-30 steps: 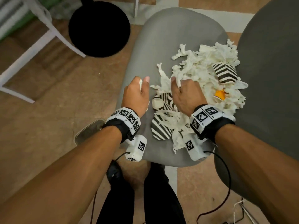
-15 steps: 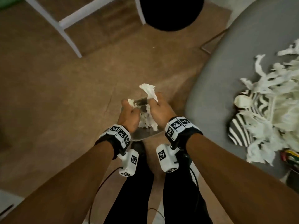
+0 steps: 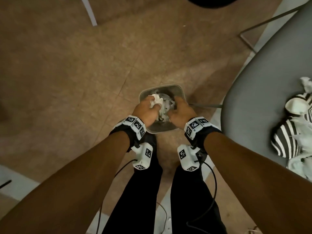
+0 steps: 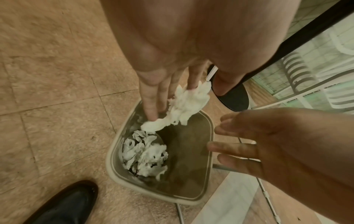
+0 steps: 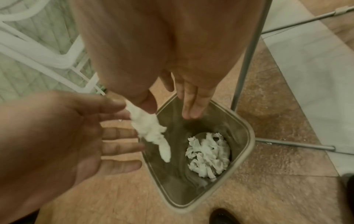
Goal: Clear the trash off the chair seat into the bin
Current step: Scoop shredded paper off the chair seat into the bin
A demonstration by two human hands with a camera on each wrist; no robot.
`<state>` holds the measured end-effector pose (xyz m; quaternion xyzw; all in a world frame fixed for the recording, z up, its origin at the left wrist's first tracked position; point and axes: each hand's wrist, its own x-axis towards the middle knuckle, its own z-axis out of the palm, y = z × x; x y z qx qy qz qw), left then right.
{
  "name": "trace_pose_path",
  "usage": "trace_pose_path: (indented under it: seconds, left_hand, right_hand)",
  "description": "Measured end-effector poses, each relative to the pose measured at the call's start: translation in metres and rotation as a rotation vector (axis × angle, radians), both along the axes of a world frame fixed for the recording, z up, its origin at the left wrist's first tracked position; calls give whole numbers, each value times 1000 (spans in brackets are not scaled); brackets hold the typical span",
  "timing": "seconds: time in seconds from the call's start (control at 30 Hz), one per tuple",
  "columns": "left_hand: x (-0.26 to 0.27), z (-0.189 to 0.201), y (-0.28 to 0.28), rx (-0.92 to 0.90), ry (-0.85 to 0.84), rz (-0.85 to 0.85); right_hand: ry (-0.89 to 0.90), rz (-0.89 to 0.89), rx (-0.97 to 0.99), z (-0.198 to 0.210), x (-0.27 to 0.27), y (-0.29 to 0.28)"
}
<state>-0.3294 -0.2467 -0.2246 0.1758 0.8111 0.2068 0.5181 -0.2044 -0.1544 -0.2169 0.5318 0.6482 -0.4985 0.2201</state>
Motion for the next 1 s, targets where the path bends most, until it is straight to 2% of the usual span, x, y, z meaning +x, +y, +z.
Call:
trace_pose_path:
  seconds: [0.2,0.3,0.43,0.53,0.6,0.7,0.77,0.9,1.0]
  left_hand:
    - [3,31,21,-26,119,-106]
    - [15,60,46,46,179,-206]
    - [51,104,101,141,235,-360]
    - [109,138,160,269,251,-448]
    - [134,146,182,321,264,-484]
    - [212,153,223,478,186,-662]
    - [264,155,238,545,186,-841]
    - [348,160,250,657,273,-1087]
    - [381,152,261,565,336,-1187]
  right_hand:
    - [172,-96,48,42,18,23]
    - [292,-170,40,80,36,46]
    - [379,-278,157,144,94,93]
    - [384,-414,283,179,178,130]
    - [339,-452,330,187,217,141]
    - [222,-538,452,200,305,159]
    - [154,-569,509,203,348,165]
    - [87,-626,615,205,394,176]
    - [104,-689,623,199,411,187]
